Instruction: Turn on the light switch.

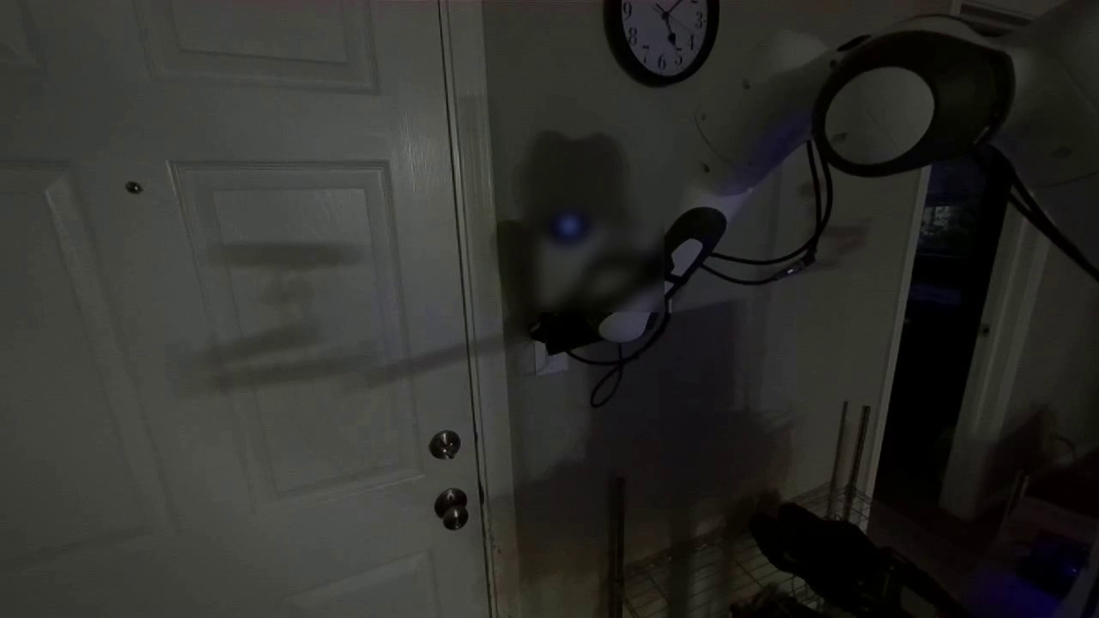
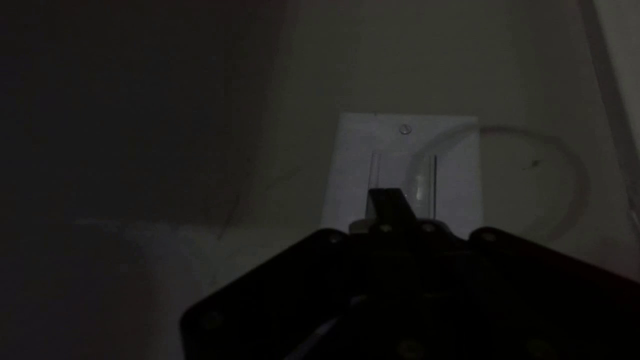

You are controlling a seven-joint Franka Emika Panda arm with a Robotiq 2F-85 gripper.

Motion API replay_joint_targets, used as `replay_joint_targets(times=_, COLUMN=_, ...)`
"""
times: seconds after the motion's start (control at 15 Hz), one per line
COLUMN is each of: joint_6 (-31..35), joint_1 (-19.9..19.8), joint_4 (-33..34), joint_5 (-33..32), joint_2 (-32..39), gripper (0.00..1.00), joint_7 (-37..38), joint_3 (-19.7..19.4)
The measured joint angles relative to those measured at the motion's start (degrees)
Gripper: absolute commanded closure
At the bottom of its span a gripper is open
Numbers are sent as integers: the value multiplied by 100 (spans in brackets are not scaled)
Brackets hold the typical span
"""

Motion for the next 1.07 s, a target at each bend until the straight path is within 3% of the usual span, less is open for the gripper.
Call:
replay_joint_targets(times=0.33, joint_6=-6, joint_1=252, joint_4=-2, joint_5=-1133, joint_2=99, gripper=100, joint_7=1350, joint_3=-255)
replay_joint_targets(times=0.53, joint_6=-36, joint_1=287, joint_4=-3, joint_5=-1312, joint_2=110, gripper=99, joint_7=1522, joint_3=-267)
replay_joint_targets(times=0.8, joint_6=-161, joint_1=-166, joint_4=8, joint_5=-1433, joint_2=-60, gripper=99, joint_7=1442, joint_3=340)
replay_joint_targets(times=1.07, joint_6=-608, joint_1=-836, joint_4=-4, joint_5=-1423, joint_2=-282, gripper=99, joint_7=1147, joint_3=1185)
